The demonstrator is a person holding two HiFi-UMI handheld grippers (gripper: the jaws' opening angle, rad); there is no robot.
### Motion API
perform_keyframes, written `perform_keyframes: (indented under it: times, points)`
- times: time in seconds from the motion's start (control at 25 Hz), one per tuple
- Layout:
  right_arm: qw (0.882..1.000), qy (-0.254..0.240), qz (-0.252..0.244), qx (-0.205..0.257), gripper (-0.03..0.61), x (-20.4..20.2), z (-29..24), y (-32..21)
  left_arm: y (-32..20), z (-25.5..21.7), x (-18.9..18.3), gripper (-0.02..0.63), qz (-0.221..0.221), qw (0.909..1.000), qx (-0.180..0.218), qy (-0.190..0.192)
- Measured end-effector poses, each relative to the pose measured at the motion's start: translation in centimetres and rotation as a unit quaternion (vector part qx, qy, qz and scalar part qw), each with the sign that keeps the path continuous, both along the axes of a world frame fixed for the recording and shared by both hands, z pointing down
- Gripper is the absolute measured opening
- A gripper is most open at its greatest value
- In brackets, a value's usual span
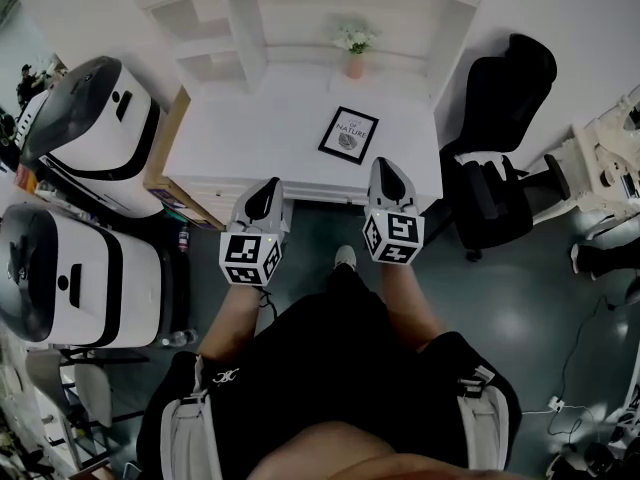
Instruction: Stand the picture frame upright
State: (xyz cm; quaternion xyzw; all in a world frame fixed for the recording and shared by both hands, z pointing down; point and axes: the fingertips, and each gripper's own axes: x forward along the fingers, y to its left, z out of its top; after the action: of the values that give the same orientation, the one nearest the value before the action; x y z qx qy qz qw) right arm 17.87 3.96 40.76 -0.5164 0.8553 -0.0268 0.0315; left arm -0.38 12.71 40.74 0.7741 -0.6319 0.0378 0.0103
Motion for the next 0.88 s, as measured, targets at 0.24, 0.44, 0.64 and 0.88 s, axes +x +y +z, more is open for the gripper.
perform_keyframes:
  times: [0.24, 0.44, 0.64, 0.88]
  points:
    - [1.000, 0.005, -0.009, -0.008, 0.002, -1.1, -0.4, -7.7, -7.6, -0.5, -1.2, 0.017, -0.007, 0.9999, -0.007, 0.004]
    - [1.000, 0.009, -0.018, -0.010, 0.002, -1.7, -1.1, -14.1, -14.0, -1.1, -1.8, 0.017, -0.016, 0.9998, -0.012, 0.009]
    - [0.999, 0.009, -0.030, -0.018, 0.002, -2.0, -1.0, -20.7, -21.0, -1.3, -1.2, 0.017, -0.014, 0.9997, -0.020, 0.010]
    - [0.999, 0.012, -0.042, -0.025, 0.002, -2.4, -1.0, -26.4, -26.9, -1.7, -0.7, 0.017, -0.014, 0.9997, -0.021, 0.004]
